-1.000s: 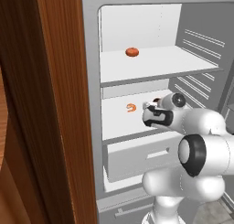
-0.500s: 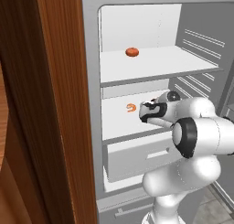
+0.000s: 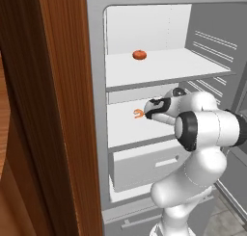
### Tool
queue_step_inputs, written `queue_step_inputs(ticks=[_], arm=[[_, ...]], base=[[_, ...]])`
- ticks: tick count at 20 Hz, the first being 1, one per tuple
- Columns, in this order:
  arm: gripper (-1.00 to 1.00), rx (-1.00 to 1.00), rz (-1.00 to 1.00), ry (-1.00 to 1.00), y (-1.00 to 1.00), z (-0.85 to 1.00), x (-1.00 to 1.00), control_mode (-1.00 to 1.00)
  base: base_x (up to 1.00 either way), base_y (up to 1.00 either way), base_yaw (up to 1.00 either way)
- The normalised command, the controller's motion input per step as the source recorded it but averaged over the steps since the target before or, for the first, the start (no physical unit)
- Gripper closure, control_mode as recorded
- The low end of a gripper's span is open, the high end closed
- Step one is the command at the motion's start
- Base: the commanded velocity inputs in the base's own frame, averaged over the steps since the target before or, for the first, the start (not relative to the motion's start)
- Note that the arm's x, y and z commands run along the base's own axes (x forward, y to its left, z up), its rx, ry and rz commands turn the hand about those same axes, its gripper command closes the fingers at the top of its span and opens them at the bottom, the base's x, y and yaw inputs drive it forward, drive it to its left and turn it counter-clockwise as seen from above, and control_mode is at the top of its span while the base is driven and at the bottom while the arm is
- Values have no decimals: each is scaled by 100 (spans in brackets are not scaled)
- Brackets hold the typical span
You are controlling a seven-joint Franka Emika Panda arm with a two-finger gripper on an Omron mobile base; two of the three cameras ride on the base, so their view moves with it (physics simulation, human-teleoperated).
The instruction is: Transport the steak and onion to the fridge. Place the steak on the rack containing meat and place the onion on the rack containing the vegetable, ensuring meats and vegetables are on different racks.
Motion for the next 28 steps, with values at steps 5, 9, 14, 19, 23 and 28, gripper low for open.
queue_step_inputs(ticks=[5,9,14,19,23,28], arm=[[-100,0,0,0,0,-24,4,-100],[-100,0,0,0,0,-3,-8,-100],[-100,0,0,0,0,0,-5,-100],[-100,0,0,0,-2,4,-18,-100],[-100,1,0,0,0,26,-74,-100],[-100,3,0,-1,0,42,-86,-100]], base=[[0,0,0],[0,0,0],[0,0,0],[0,0,0],[0,0,0],[0,0,0]])
